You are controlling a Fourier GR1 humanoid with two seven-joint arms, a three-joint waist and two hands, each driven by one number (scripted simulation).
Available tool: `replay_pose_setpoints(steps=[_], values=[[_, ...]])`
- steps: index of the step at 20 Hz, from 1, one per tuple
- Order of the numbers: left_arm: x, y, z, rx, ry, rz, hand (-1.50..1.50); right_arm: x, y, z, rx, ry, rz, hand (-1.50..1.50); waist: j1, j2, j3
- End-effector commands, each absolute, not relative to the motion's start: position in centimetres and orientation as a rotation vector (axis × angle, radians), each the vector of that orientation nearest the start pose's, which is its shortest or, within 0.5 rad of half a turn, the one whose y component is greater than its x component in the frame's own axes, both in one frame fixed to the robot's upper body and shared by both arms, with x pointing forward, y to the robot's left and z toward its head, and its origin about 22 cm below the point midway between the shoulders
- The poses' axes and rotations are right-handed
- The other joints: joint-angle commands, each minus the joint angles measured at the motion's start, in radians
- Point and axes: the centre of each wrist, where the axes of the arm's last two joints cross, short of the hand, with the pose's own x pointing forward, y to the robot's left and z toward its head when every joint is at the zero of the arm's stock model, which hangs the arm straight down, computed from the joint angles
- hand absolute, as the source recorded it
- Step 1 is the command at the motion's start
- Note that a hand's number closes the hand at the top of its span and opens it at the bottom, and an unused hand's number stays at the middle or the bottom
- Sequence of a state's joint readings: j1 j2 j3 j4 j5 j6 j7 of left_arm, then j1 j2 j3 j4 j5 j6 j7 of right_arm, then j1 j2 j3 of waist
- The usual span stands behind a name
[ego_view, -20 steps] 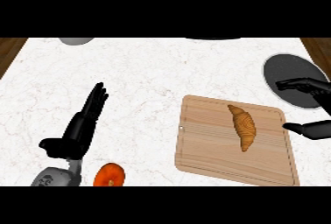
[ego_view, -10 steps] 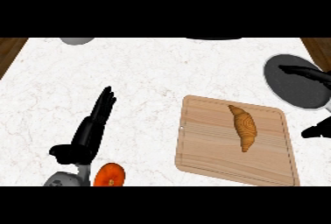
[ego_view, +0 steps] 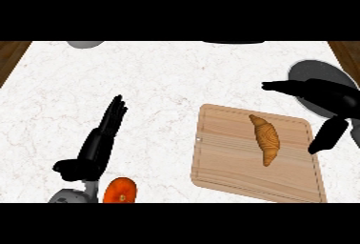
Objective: Pick the croissant from the cutting board and place it in the pan
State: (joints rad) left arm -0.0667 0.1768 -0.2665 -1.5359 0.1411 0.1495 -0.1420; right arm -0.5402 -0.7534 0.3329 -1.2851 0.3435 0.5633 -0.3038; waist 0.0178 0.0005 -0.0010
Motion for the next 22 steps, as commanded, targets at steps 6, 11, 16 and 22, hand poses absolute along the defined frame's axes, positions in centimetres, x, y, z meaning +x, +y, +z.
replay_pose_setpoints(steps=[6,11,16,22], values=[[24.2,19.1,0.4,-0.061,-1.705,-0.119,0.00,33.3,-25.2,8.3,-0.343,-1.155,1.838,-1.50,-0.010,-0.001,0.001],[23.7,19.5,-0.1,-0.064,-1.694,-0.131,0.00,33.8,-26.9,7.4,-0.346,-1.100,1.820,-1.50,-0.014,-0.001,0.001],[25.3,20.0,1.8,-0.067,-1.690,-0.125,0.00,35.0,-27.3,5.4,-0.369,-1.067,1.835,-1.50,-0.008,0.001,0.001],[23.7,21.2,0.1,-0.056,-1.693,-0.123,0.00,33.9,-27.3,4.9,-0.354,-1.121,1.761,-1.50,-0.013,0.000,0.001]])
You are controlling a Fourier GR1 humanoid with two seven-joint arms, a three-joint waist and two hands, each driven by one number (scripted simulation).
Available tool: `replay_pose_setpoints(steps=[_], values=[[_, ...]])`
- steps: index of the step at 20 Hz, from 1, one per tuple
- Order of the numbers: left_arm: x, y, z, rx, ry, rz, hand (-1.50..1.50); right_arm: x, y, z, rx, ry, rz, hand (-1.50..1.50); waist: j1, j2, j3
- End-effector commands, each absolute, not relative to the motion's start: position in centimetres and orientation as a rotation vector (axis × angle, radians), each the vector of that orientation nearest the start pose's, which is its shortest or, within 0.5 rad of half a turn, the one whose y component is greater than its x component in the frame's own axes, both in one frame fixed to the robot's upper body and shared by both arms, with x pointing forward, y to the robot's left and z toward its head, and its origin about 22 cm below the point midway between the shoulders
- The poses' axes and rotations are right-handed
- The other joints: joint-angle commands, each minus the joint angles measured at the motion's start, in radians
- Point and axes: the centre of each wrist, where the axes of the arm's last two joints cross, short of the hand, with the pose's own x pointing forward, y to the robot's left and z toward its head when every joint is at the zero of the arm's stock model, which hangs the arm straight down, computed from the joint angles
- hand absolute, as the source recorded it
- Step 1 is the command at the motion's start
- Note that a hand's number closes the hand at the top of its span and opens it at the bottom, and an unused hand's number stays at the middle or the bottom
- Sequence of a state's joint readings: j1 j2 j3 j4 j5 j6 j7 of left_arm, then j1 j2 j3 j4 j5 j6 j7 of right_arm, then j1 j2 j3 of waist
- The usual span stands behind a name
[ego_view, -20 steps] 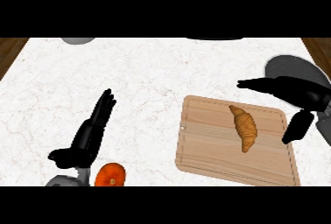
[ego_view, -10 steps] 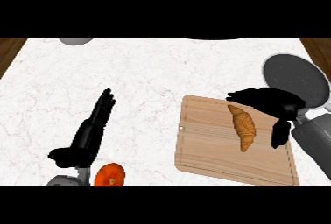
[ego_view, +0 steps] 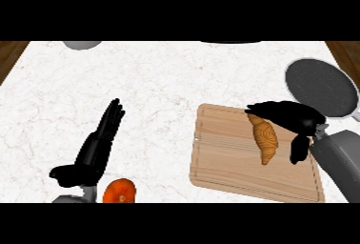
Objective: Pick the croissant from the cutting board and place it in the pan
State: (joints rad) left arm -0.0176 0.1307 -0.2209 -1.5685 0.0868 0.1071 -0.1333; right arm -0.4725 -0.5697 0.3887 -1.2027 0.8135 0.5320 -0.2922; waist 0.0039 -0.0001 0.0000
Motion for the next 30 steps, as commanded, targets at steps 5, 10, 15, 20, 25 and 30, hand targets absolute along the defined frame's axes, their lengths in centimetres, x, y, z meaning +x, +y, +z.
replay_pose_setpoints(steps=[5,10,15,20,25,30], values=[[24.7,21.0,0.6,-0.066,-1.689,-0.139,0.00,35.5,-27.7,5.1,-0.327,-1.131,1.737,-1.50,0.002,0.001,0.000],[26.0,21.6,1.7,-0.072,-1.699,-0.137,0.00,35.0,-26.3,0.9,-0.347,-1.080,1.749,-1.50,0.004,0.002,0.000],[24.8,21.6,0.7,-0.045,-1.697,-0.139,0.00,35.4,-26.5,-0.1,-0.355,-1.015,1.799,-1.50,0.003,0.001,0.000],[23.7,19.3,-0.8,-0.075,-1.700,-0.137,0.00,34.3,-25.5,-2.6,-0.361,-1.007,1.963,1.50,0.006,0.003,0.000],[25.1,20.0,0.1,-0.059,-1.691,-0.127,0.00,36.4,-25.9,-1.7,-0.406,-1.063,1.954,1.50,0.009,0.004,0.001],[23.9,19.9,-0.2,-0.043,-1.695,-0.141,0.00,35.8,-26.7,0.1,-0.465,-1.217,1.923,1.50,-0.002,0.000,0.000]])
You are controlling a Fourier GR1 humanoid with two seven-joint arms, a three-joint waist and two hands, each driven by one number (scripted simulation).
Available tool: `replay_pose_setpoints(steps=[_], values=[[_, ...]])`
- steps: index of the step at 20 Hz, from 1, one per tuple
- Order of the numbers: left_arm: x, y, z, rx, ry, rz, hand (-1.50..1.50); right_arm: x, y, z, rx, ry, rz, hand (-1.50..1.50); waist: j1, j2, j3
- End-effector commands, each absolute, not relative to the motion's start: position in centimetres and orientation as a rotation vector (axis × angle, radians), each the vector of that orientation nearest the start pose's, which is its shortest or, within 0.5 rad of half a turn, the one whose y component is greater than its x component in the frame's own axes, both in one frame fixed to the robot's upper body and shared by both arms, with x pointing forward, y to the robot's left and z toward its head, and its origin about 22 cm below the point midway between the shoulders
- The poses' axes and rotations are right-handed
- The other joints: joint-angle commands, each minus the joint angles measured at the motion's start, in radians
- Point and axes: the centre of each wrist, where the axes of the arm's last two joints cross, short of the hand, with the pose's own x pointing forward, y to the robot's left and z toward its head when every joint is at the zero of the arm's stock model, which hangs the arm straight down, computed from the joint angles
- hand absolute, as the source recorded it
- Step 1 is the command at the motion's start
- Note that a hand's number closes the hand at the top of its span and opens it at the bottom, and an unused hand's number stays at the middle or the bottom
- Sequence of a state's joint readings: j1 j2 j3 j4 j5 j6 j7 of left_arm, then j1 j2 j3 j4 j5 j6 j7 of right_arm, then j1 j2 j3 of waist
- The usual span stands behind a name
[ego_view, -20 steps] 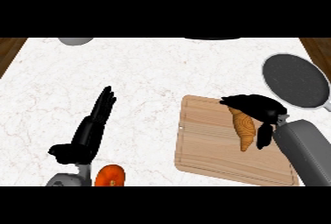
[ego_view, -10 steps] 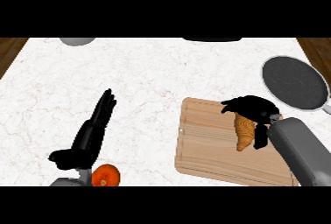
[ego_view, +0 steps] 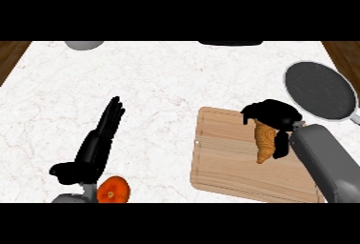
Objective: Pick the croissant from the cutting board and place it in the pan
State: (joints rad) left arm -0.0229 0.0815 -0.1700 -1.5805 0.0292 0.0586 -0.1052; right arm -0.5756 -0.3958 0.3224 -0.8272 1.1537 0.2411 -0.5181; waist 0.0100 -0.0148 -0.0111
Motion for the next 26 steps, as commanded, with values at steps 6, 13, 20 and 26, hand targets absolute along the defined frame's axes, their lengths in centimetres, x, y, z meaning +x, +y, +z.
replay_pose_setpoints(steps=[6,13,20,26], values=[[23.8,22.3,0.1,-0.021,-1.684,-0.102,0.00,31.6,-27.3,-1.4,-0.482,-1.329,1.545,1.50,-0.050,0.000,0.010],[23.8,21.1,-0.4,-0.038,-1.679,-0.096,0.00,28.1,-27.7,4.0,-0.746,-1.579,1.261,1.50,-0.060,0.002,0.009],[23.3,20.8,0.4,-0.037,-1.678,-0.098,0.00,23.7,-30.0,10.0,-0.800,-1.768,0.947,1.50,-0.042,0.006,0.010],[24.9,20.0,0.7,-0.052,-1.681,-0.130,0.00,24.5,-33.6,11.3,-0.772,-1.702,0.719,1.50,-0.015,0.014,0.011]])
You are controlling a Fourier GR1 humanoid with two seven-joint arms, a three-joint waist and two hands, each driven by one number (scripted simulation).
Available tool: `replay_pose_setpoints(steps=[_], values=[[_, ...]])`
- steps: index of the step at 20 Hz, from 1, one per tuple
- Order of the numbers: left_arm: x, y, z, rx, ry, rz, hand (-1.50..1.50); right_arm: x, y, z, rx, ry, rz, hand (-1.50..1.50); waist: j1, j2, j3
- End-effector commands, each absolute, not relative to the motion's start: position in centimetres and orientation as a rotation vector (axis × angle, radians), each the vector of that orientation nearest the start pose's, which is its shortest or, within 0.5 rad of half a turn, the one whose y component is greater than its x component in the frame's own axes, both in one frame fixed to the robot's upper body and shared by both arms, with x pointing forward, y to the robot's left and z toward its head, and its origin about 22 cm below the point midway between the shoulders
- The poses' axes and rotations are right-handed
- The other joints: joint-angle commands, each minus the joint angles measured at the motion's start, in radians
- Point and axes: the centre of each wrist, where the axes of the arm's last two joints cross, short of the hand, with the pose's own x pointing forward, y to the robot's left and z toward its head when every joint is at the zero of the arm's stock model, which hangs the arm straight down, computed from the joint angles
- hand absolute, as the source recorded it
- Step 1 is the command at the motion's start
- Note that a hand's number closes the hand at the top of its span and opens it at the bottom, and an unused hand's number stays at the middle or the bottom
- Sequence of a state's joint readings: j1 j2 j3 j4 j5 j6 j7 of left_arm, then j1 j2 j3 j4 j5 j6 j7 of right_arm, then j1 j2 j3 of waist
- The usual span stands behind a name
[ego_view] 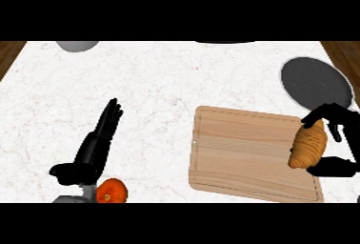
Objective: Pick the croissant from the cutting board and place it in the pan
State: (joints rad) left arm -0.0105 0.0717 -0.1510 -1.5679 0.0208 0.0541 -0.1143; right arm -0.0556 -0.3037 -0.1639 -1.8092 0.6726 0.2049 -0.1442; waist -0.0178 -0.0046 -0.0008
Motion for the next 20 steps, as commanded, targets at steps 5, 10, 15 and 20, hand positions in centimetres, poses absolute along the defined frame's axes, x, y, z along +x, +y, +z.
replay_pose_setpoints(steps=[5,10,15,20], values=[[25.1,19.7,0.8,-0.067,-1.676,-0.134,0.00,28.6,-33.7,9.8,-0.773,-1.665,0.588,1.50,0.022,0.006,0.001],[24.1,20.7,1.0,-0.074,-1.695,-0.144,0.00,31.3,-37.8,7.2,-0.914,-1.699,0.515,1.50,0.032,0.008,0.002],[24.9,19.4,1.9,-0.077,-1.719,-0.136,0.00,33.7,-41.3,7.4,-1.143,-1.719,0.487,1.50,0.049,0.015,0.003],[24.8,20.0,1.0,-0.108,-1.708,-0.163,0.00,36.2,-43.2,7.7,-1.135,-1.759,0.314,1.50,0.066,0.020,0.004]])
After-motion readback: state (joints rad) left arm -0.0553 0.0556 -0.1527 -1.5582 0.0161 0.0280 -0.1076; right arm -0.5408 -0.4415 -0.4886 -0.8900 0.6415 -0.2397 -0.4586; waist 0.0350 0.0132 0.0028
